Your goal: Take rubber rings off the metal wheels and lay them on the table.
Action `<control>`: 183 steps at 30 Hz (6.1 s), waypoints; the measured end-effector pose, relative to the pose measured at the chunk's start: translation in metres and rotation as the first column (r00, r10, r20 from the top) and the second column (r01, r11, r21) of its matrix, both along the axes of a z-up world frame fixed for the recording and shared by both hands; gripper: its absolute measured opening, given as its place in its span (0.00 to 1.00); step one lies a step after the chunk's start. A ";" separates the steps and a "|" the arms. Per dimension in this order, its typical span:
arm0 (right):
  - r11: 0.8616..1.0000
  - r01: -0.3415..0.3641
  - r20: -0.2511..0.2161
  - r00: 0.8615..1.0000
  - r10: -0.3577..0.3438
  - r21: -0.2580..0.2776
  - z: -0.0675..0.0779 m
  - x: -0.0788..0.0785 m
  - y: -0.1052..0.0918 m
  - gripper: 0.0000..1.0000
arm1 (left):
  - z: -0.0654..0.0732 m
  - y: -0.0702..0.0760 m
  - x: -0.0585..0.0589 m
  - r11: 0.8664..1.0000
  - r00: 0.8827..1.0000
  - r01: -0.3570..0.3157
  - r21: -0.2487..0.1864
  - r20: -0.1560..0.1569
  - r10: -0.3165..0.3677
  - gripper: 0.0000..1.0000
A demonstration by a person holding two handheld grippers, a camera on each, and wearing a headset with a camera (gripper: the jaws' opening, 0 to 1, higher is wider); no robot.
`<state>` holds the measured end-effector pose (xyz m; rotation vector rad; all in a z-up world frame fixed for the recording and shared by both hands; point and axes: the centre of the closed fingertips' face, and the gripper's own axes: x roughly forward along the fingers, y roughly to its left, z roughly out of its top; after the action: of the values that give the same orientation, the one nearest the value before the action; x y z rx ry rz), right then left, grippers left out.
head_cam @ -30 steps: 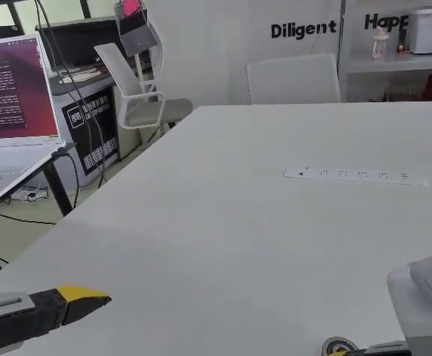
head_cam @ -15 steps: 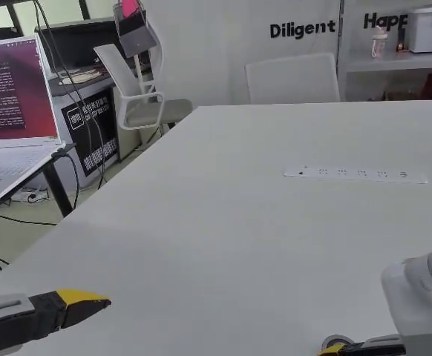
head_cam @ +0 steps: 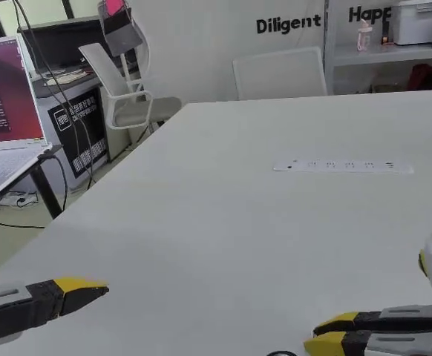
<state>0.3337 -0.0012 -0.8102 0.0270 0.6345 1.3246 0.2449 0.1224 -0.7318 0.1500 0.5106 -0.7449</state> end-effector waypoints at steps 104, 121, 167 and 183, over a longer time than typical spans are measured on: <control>0.956 0.019 0.237 0.970 0.054 -0.294 -0.055 0.029 -0.041 0.00 | -0.119 -0.156 0.120 0.928 0.931 0.364 0.084 -0.048 -0.361 0.14; 0.981 -0.009 0.156 0.987 0.040 -0.194 -0.056 0.018 -0.030 0.18 | -0.117 -0.155 0.121 0.939 0.940 0.340 0.054 -0.038 -0.338 0.14; 0.961 0.276 -0.323 0.913 -0.250 0.034 -0.032 0.027 -0.029 0.00 | -0.117 -0.155 0.117 0.938 0.940 0.341 0.057 -0.011 -0.341 0.13; 0.941 0.307 -0.418 0.881 -0.224 0.143 -0.019 0.023 -0.025 0.00 | -0.117 -0.155 0.117 0.939 0.942 0.336 0.067 -0.004 -0.337 0.13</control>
<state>0.3570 -0.0265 -0.8296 0.5492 0.8007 1.1145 0.3623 -0.0327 -0.8487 0.3085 0.5092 -1.0619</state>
